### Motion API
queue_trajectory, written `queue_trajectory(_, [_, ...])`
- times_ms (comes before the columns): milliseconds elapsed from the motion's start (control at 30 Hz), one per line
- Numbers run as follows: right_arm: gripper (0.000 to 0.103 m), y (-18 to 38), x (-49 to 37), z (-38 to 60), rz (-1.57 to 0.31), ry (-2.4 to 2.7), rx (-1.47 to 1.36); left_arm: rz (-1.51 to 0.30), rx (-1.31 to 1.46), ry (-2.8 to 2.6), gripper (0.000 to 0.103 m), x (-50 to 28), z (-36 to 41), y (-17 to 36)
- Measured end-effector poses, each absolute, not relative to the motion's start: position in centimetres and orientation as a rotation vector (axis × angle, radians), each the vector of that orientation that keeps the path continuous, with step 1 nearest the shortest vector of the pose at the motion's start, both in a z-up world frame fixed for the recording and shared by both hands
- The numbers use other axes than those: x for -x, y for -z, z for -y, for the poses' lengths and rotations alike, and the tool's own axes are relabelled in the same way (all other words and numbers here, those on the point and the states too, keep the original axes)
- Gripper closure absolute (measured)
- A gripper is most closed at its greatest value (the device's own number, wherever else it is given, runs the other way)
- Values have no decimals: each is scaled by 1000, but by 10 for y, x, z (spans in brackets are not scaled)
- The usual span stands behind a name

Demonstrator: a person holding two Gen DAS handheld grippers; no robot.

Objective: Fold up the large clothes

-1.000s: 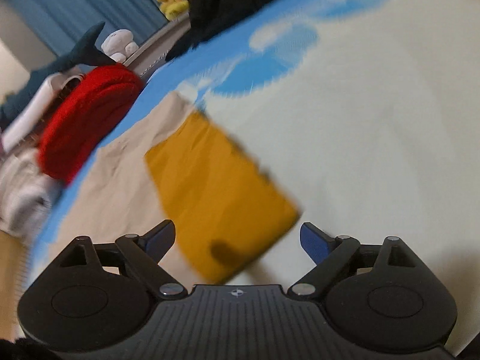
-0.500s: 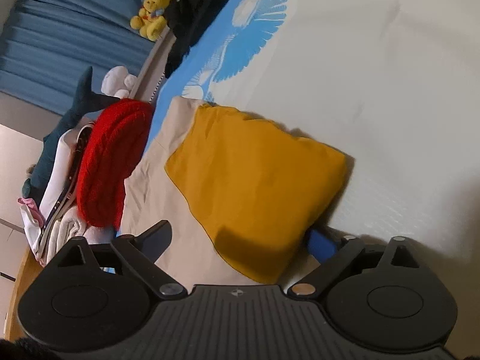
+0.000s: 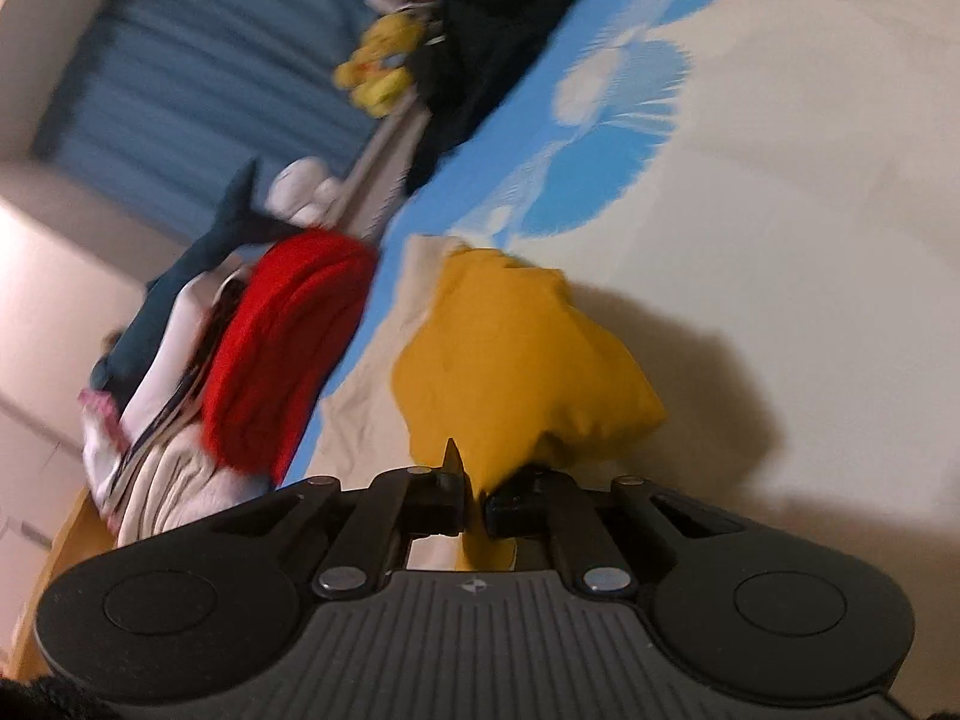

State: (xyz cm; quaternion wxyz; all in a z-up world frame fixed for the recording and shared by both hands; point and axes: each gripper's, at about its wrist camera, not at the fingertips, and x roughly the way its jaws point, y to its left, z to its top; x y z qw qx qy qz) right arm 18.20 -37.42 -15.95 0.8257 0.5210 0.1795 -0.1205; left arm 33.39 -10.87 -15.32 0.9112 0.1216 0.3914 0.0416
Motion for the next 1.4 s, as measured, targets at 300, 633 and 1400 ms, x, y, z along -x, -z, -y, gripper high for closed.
queue_trajectory(300, [98, 159, -210, 369, -475, 390, -947, -792, -172, -5, 0, -334, 98, 158])
queue_trajectory(633, [100, 24, -274, 152, -302, 54, 190, -906, 235, 8, 3, -321, -73, 79])
queue_trajectory(1400, [99, 128, -244, -83, -337, -517, 679, -932, 524, -223, 5, -317, -243, 98])
